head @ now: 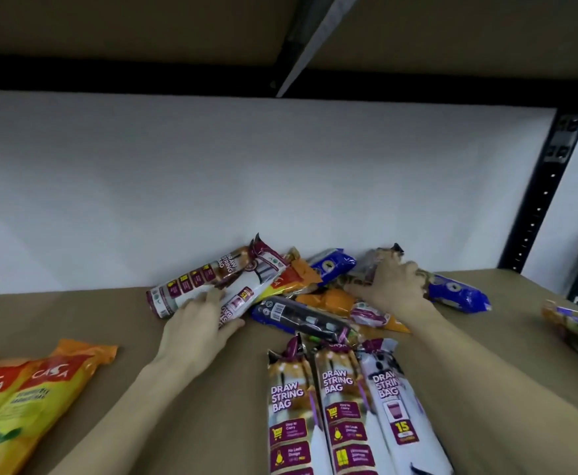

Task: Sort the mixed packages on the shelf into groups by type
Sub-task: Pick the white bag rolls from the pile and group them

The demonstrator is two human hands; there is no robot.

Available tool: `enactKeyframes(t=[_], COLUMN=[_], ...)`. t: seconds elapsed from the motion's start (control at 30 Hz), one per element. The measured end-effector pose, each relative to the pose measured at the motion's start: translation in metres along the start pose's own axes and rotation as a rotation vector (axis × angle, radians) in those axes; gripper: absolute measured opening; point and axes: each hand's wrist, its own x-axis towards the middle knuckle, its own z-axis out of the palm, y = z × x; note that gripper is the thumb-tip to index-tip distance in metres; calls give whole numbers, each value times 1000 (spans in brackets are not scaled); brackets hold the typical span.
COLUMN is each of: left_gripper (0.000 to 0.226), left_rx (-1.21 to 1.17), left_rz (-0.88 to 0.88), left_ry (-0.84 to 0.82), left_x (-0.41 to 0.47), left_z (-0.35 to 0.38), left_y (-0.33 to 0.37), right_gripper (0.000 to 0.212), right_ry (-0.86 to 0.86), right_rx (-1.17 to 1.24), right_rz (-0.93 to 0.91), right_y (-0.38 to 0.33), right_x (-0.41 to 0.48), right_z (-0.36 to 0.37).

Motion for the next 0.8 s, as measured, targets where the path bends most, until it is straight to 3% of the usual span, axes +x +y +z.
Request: enactKeyframes(t=[0.07,0.17,0.3,0.53,0.67,0.8], left_gripper=[74,74,75,56,47,43], left_rx=[24,31,-8,-174,-257,-286], left_rz=[-12,-24,-52,-122,-239,-277], left_ry=[-29,-10,16,90,140,50], left_x=[-4,-12,-23,-60,-97,-141], left_z=[1,-3,-9,-47,-84,-115], left_y=[-1,1,12,43,76,114], right_gripper=[71,37,23,24,54,58], right_ry=[-6,-81,-95,-64,-67,-88], right_rx=[73,443,781,660,519,445], right_rz=[46,109,206,15,-87,-142], right_y=[4,20,40,26,9,2], right_x=[-7,-9,-24,-77,-149,-227], right_z=[0,-15,-30,-54,-71,-68])
